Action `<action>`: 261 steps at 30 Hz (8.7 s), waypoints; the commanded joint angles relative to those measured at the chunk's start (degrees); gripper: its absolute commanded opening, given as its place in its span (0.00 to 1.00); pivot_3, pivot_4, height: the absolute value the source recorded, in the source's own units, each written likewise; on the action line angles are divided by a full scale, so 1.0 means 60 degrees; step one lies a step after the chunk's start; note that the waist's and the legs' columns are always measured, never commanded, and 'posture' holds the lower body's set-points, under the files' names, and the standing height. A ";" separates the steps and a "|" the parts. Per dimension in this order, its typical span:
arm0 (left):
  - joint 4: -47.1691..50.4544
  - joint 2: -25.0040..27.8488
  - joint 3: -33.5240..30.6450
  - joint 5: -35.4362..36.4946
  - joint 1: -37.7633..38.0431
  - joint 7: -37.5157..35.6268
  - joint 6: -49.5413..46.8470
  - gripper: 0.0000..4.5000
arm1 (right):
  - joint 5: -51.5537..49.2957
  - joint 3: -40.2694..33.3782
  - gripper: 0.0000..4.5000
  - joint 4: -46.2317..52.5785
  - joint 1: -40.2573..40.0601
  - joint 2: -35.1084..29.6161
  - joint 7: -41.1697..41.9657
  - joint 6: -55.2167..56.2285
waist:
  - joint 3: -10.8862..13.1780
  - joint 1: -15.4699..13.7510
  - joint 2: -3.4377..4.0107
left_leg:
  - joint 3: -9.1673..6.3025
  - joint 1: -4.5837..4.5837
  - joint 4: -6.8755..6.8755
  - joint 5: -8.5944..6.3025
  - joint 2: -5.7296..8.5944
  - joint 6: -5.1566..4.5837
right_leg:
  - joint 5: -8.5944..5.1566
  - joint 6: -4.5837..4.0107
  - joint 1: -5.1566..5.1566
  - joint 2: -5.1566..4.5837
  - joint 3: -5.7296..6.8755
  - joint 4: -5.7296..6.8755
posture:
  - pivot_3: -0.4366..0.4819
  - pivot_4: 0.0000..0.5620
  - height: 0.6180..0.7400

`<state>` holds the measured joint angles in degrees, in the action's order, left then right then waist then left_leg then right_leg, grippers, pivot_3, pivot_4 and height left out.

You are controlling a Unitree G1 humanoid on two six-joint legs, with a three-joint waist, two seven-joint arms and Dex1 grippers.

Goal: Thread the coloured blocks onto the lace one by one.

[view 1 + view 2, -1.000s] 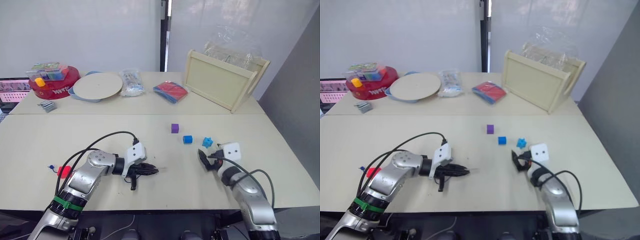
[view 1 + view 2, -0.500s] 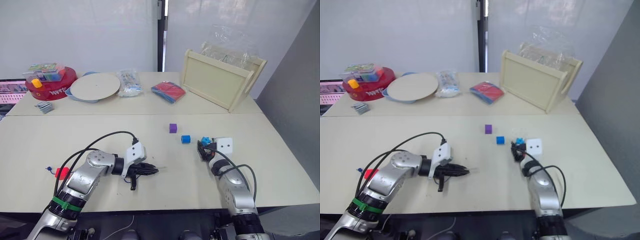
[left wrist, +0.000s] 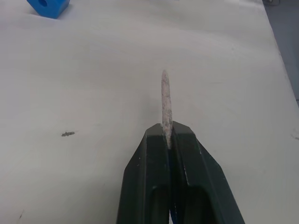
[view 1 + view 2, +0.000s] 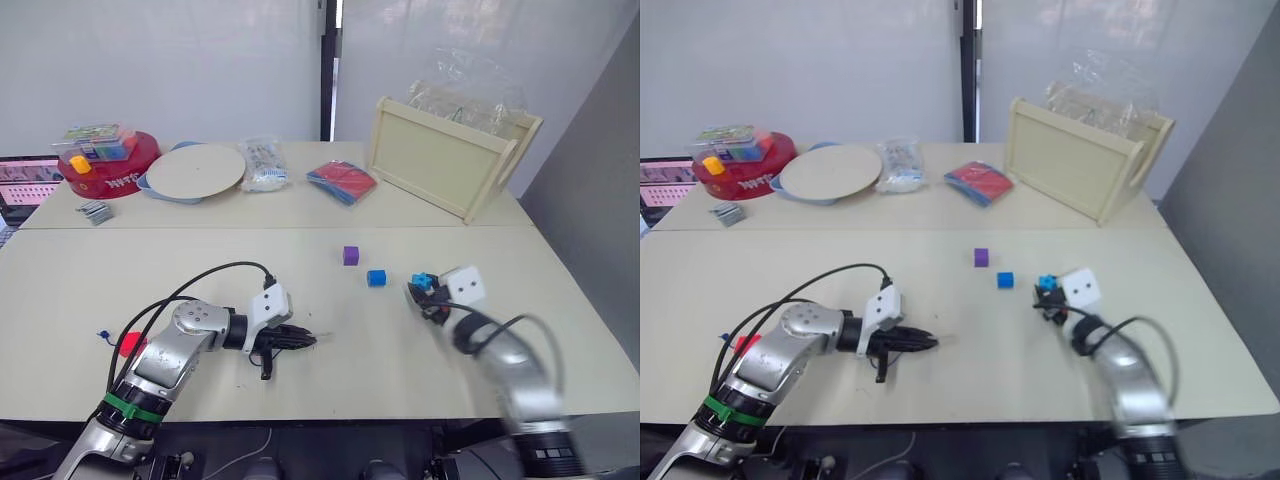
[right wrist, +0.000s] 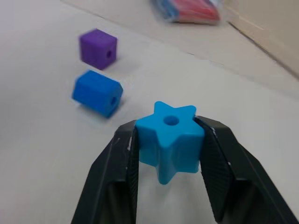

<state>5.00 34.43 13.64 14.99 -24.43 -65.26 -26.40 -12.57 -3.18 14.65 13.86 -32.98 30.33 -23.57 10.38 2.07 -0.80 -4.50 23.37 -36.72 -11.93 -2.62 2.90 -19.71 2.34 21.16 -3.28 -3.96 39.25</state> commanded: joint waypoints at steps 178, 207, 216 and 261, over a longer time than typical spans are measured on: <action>0.0113 -0.1778 0.1845 -0.0638 -0.1891 0.0185 -0.0772 0.07 | 0.0930 0.3874 0.30 -0.2251 0.1484 0.0050 0.6616 0.1745 | 0.0004 -0.0098 -0.0004 | -0.0004 0.0000 -0.0025 0.0005 0.0019 0.0007 | 0.0001 0.0003 -0.0016 -0.0017 0.0005 -0.0010 | 0.48 0.27 1.00; -0.0252 -0.0245 0.1128 -0.1127 0.0475 0.0397 0.1192 0.06 | 0.1048 0.3698 0.30 -0.2499 0.1627 -0.0022 0.6371 0.1438 | -0.0005 0.0058 -0.0008 | -0.0003 -0.0070 -0.0012 0.0001 0.0001 0.0002 | 0.0001 0.0003 -0.0077 -0.0001 0.0001 -0.0014 | 0.48 0.27 1.00; -0.0625 -0.0873 0.1104 -0.1167 0.0176 0.0596 0.1628 0.01 | 0.1014 0.3629 0.30 -0.2348 0.1513 -0.0123 0.6354 0.1361 | -0.0007 0.0030 -0.0008 | -0.0004 -0.0105 -0.0008 -0.0002 0.0002 -0.0001 | 0.0000 0.0005 -0.0131 -0.0004 0.0006 -0.0035 | 0.48 0.27 1.00; -0.0961 -0.1744 0.2013 -0.1427 -0.1563 0.0398 0.0868 0.62 | -0.0055 0.1880 0.99 -0.0177 0.0231 -0.1670 0.5625 0.0045 | 0.0000 -0.0162 -0.0012 | -0.0005 -0.0054 -0.0013 -0.0006 0.0021 -0.0008 | 0.0000 0.0019 -0.0104 -0.0020 0.0010 -0.0065 | 0.48 0.27 1.00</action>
<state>-0.79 24.35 25.57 6.96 -32.70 -62.65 -23.07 -12.11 9.40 10.86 15.12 -42.41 64.44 -24.17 10.37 1.09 -0.87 -4.54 23.05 -36.79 -11.97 -2.50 2.85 -19.71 2.45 20.54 -3.40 -3.90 38.86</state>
